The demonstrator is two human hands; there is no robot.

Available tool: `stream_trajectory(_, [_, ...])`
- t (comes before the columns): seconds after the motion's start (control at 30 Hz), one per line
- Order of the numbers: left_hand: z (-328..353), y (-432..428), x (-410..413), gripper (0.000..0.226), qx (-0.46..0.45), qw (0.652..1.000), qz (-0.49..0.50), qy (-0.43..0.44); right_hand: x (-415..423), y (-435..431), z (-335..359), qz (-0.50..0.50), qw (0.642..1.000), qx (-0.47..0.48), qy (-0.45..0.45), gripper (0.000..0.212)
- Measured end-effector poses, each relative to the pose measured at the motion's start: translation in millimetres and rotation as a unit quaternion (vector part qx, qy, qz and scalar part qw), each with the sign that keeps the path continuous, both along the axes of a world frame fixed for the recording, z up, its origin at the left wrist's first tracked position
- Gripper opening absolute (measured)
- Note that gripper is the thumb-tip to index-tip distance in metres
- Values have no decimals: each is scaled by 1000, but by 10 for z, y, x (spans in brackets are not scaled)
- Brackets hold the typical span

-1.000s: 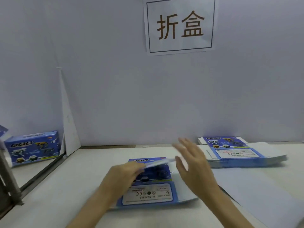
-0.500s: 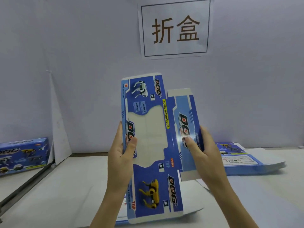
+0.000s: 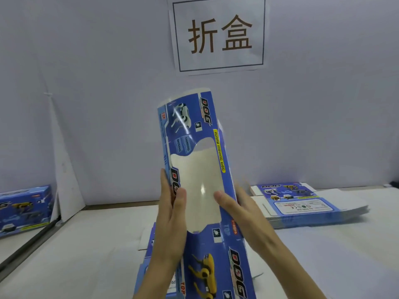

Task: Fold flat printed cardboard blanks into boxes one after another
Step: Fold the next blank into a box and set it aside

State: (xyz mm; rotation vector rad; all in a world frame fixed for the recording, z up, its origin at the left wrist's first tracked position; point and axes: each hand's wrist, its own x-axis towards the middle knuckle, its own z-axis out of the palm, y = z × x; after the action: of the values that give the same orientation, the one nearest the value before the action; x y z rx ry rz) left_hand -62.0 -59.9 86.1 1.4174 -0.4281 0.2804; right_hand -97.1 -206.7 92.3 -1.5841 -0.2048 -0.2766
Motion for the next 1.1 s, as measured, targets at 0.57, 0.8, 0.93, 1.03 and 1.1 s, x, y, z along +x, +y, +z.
stream_trajectory(0.57, [-2,360,175,58,-12,997,-7,70,-34,-297,63,-6,997,71,2,33])
stream_trajectory(0.8, [34,398,158,53,-28,996,-55,71,-18,-248,56,-37,997,71,-7,41])
stream_trajectory(0.93, [42,379,129,42,-42,996,-59,58,-23,-309,68,-39,995,93,1,38])
stream_trajectory(1.03, [58,388,110,42,-38,996,-60,55,-32,-289,71,-43,996,81,-14,38])
stream_trajectory(1.1, [69,391,98,48,-26,997,-59,50,-43,-269,74,-48,996,72,-27,37])
